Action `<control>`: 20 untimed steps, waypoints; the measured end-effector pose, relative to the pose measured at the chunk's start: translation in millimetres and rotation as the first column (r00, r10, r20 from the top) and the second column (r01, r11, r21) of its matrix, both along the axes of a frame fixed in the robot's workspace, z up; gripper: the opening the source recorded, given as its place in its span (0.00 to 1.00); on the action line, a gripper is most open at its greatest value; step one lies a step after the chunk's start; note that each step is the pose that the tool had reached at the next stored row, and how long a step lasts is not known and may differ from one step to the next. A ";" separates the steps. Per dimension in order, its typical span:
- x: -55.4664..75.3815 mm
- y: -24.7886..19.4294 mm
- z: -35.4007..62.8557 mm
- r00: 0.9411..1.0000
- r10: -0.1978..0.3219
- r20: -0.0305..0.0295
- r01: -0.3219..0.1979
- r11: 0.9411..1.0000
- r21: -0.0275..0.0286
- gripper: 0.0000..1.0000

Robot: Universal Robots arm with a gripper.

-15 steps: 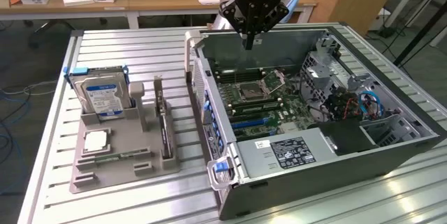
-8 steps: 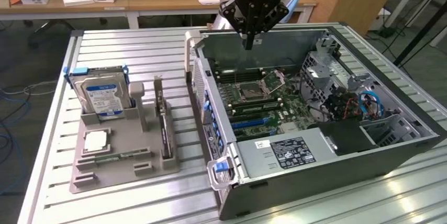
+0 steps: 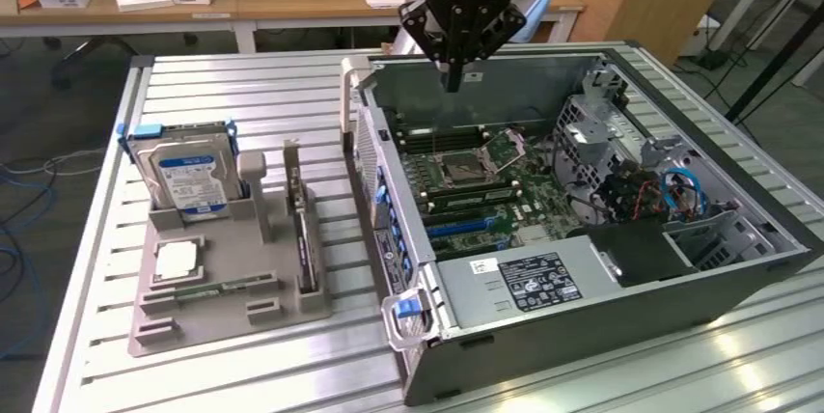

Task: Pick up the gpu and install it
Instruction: 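Reach for the gpu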

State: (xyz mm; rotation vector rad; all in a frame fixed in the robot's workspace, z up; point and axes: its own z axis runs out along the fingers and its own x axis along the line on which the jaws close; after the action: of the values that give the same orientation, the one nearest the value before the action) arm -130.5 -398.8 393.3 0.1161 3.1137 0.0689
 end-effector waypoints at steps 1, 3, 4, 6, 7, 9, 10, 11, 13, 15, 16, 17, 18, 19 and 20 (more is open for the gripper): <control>-2.1 0.0 0.1 1.000 0.000 0.000 0.000 1.000 0.000 0.11; -5.6 0.0 0.0 1.000 0.000 0.000 0.000 1.000 0.000 0.11; -7.2 0.0 0.0 1.000 0.000 0.000 0.000 1.000 0.000 0.11; -10.8 0.0 0.0 1.000 0.000 0.000 0.000 1.000 0.000 0.11; -12.8 0.0 0.0 1.000 0.000 0.000 0.000 1.000 0.000 0.11; -16.6 0.0 -0.1 1.000 0.000 0.000 0.000 1.000 0.000 0.11; -18.6 0.0 -0.1 1.000 0.000 0.000 0.000 1.000 0.000 0.11; -20.6 0.0 -0.1 1.000 0.000 0.000 0.000 1.000 0.000 0.11; -24.4 0.0 -0.1 1.000 0.001 0.000 -0.001 1.000 0.000 0.11; -27.9 0.0 -0.2 1.000 0.001 0.000 -0.001 1.000 0.000 0.11; -29.6 0.0 -0.2 1.000 0.001 0.000 -0.001 1.000 0.000 0.11; -30.9 0.0 -0.2 1.000 0.001 0.000 -0.001 1.000 0.000 0.11; -31.5 0.0 -0.3 1.000 0.001 0.000 -0.001 1.000 0.000 0.11; -32.5 0.0 -0.3 1.000 0.001 -0.001 -0.001 1.000 0.000 0.11; -33.7 0.0 -0.2 1.000 0.001 -0.001 -0.001 1.000 0.000 0.11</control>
State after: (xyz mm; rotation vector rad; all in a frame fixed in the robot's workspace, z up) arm -164.2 -398.8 393.0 0.1151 3.1144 0.0688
